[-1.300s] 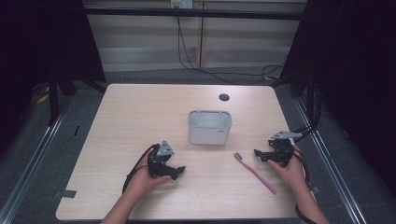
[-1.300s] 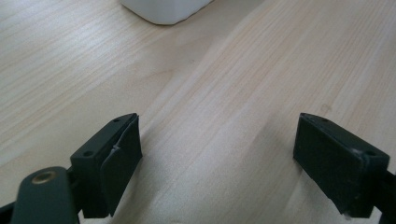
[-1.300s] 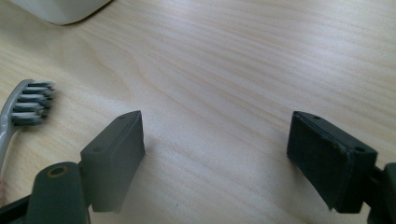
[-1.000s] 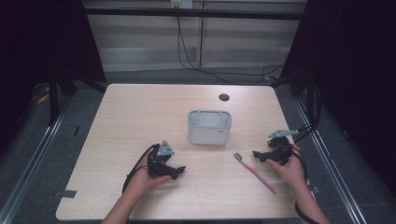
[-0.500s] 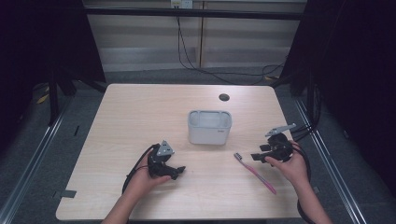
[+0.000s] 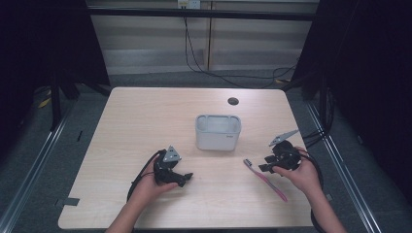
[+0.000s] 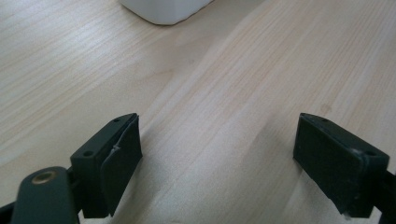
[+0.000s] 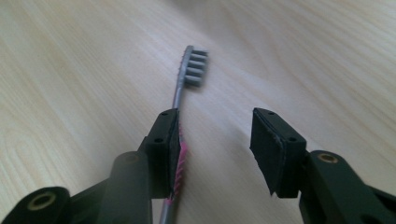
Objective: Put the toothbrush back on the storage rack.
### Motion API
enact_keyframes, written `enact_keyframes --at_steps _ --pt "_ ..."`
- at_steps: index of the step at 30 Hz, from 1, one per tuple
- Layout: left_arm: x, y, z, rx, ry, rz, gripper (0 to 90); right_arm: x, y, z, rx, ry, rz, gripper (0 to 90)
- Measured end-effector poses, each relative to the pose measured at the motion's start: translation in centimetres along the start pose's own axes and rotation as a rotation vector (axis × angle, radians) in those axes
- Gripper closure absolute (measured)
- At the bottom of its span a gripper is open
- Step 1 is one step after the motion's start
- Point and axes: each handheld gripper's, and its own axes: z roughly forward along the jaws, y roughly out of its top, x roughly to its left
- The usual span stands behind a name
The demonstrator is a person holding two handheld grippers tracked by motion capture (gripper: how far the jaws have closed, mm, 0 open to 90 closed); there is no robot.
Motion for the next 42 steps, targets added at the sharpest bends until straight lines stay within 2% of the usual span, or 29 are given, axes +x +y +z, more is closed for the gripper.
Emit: enact_keyframes --at_steps 10,16,22,30,42 --pt "0.0 0.0 0.1 -0.001 -0.01 -0.003 14.8 1.7 1.1 0.4 0.058 0.028 -0.063 60.6" --pt "0.1 0.0 0.0 0.0 -0.011 0.0 14.7 2.4 1.4 0.9 0.124 0.017 -0.094 63.2" --pt "0.1 0.0 0.1 0.0 -0.014 0.003 14.7 2.7 1.4 1.2 0.163 0.023 -0.089 67.2" --pt "0.2 0.0 0.1 0.0 -0.015 0.004 14.7 3.0 1.5 1.6 0.208 0.008 -0.104 67.9" --pt "0.1 0.0 0.1 -0.003 -0.015 0.0 14.7 3.1 1.3 2.1 0.247 -0.016 -0.117 74.0"
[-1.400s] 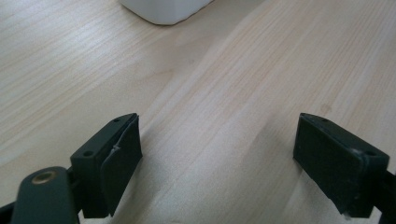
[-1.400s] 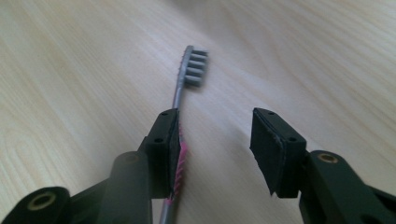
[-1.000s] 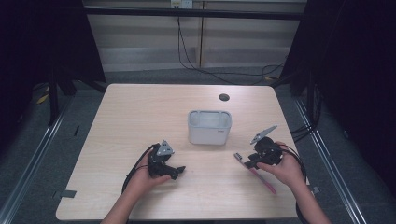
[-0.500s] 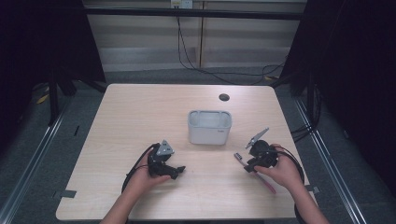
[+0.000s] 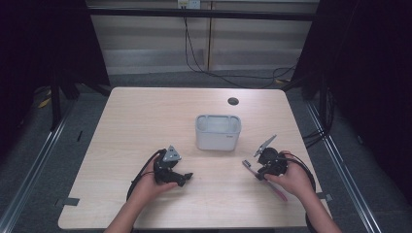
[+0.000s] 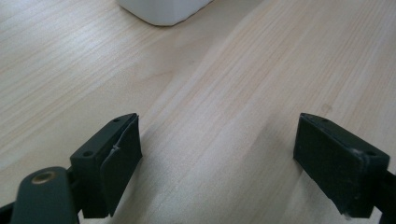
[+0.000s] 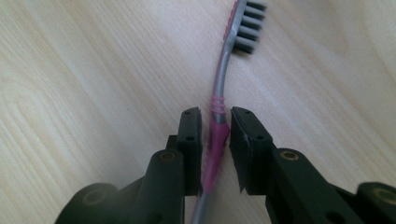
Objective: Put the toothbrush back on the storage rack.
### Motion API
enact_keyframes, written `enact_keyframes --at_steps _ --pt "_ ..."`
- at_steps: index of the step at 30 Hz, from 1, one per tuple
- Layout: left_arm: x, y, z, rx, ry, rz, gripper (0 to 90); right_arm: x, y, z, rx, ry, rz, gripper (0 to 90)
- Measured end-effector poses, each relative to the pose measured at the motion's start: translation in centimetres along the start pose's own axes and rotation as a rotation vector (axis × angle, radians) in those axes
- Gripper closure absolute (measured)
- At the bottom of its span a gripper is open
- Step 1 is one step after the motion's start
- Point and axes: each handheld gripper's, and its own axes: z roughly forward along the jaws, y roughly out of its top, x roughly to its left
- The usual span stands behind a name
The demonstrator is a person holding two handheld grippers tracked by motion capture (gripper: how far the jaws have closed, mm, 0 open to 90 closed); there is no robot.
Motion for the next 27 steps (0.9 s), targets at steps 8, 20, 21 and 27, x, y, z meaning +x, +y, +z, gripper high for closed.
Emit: enact_keyframes --at_steps 8,20,21,27 --pt "0.0 0.0 0.0 0.0 -0.001 -0.001 14.7 0.0 0.1 0.2 0.018 -0.003 -0.009 79.7" --pt "0.0 0.0 0.0 0.0 -0.002 -0.001 14.7 -0.8 -0.6 -2.5 -0.173 -0.003 0.04 79.9" --pt "0.0 0.0 0.0 0.0 -0.002 -0.002 14.7 -0.9 -0.7 -3.1 -0.219 -0.011 0.047 79.9" --pt "0.0 0.0 0.0 0.0 -0.002 -0.001 14.7 -0.8 -0.6 -4.2 -0.324 -0.019 0.048 79.9"
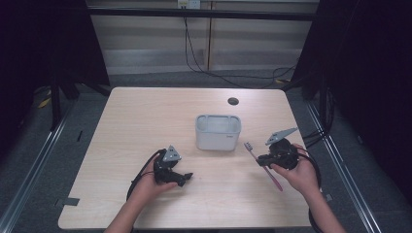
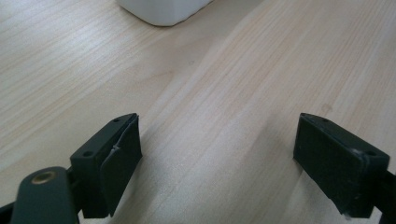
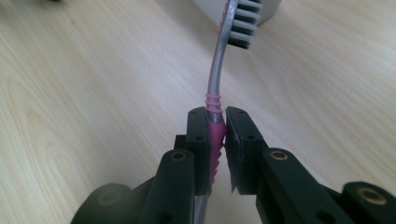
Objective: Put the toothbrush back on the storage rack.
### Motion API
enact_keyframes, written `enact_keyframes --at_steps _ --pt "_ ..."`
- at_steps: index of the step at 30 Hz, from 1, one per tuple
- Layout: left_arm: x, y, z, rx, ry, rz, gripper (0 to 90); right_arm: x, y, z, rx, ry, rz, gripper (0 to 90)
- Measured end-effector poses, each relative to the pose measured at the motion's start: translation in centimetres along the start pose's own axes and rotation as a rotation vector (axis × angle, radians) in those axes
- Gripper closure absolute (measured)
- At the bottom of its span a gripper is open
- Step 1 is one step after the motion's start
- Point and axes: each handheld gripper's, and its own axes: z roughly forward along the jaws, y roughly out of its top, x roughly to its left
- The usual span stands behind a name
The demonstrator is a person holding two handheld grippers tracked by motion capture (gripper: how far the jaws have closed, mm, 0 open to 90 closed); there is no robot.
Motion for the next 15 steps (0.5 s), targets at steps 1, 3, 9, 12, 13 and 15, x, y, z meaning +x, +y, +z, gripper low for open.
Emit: enact_keyframes --at_steps 1,3,9,12,13,15 --pt "0.0 0.0 0.0 0.0 0.0 0.0 14.7 0.0 0.1 -0.1 -0.009 0.0 0.003 79.9" --pt "0.0 0.0 0.0 0.0 0.0 0.0 14.7 0.2 0.3 -0.3 -0.027 -0.005 -0.003 80.0" --pt "0.0 0.0 0.0 0.0 0.0 0.0 14.7 0.2 0.5 -0.8 -0.081 -0.01 -0.013 79.9" --pt "0.0 0.0 0.0 0.0 0.0 0.0 14.7 0.1 0.6 -1.1 -0.102 -0.013 -0.005 80.0" --pt "0.0 0.0 0.0 0.0 0.0 0.0 14.7 0.1 0.6 -1.1 -0.102 -0.013 -0.005 80.0" --pt "0.0 0.0 0.0 0.0 0.0 0.0 14.7 0.0 0.5 -1.4 -0.13 -0.015 -0.006 80.0"
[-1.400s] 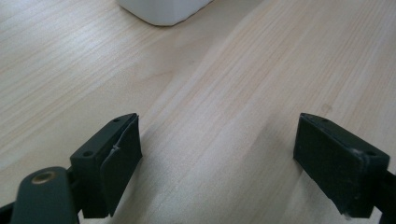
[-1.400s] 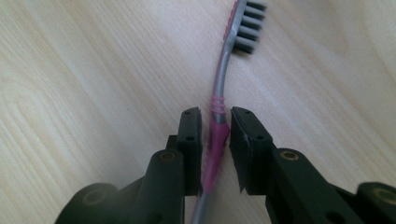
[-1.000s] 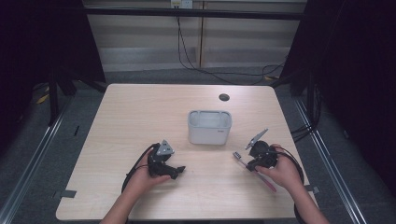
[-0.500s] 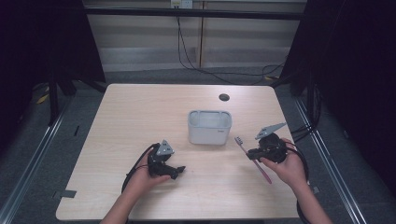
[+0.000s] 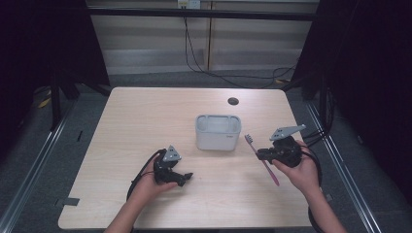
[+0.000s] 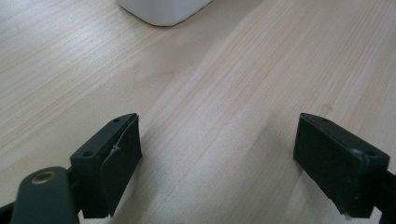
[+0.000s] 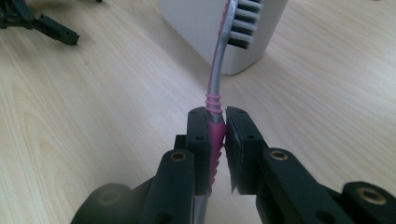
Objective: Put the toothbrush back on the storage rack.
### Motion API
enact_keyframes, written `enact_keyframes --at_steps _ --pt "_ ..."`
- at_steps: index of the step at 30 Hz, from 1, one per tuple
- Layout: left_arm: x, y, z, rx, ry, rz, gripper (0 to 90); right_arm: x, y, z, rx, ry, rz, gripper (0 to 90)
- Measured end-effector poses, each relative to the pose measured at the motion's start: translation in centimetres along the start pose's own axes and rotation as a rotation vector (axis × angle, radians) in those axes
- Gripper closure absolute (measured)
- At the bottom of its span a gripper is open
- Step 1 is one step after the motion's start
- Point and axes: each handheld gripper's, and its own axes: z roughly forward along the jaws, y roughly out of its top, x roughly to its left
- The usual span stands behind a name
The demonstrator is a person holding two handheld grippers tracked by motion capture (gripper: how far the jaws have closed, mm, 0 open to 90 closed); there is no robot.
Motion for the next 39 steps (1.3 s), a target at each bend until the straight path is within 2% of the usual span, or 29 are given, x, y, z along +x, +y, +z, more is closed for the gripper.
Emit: enact_keyframes --at_steps 6,8,18,19,23,39 --pt "0.0 0.0 0.0 0.0 0.0 0.0 14.7 -0.1 0.3 -0.6 -0.061 0.0 0.003 80.0" --pt "0.0 0.0 0.0 0.0 0.0 0.0 14.7 -0.1 0.3 -0.7 -0.062 -0.004 0.004 80.0" --pt "0.0 0.0 0.0 0.0 0.0 0.0 14.7 -0.2 0.8 -1.3 -0.144 -0.023 0.003 80.0" --pt "0.0 0.0 0.0 0.0 0.0 0.0 14.7 -0.3 1.0 -1.5 -0.171 -0.025 0.007 80.0" --pt "0.0 0.0 0.0 -0.001 -0.001 0.0 14.7 -0.3 1.3 -1.6 -0.212 -0.017 0.025 80.0" --pt "0.0 0.0 0.0 0.0 -0.001 0.001 14.7 0.1 2.8 -1.5 -0.3 -0.019 0.035 80.2"
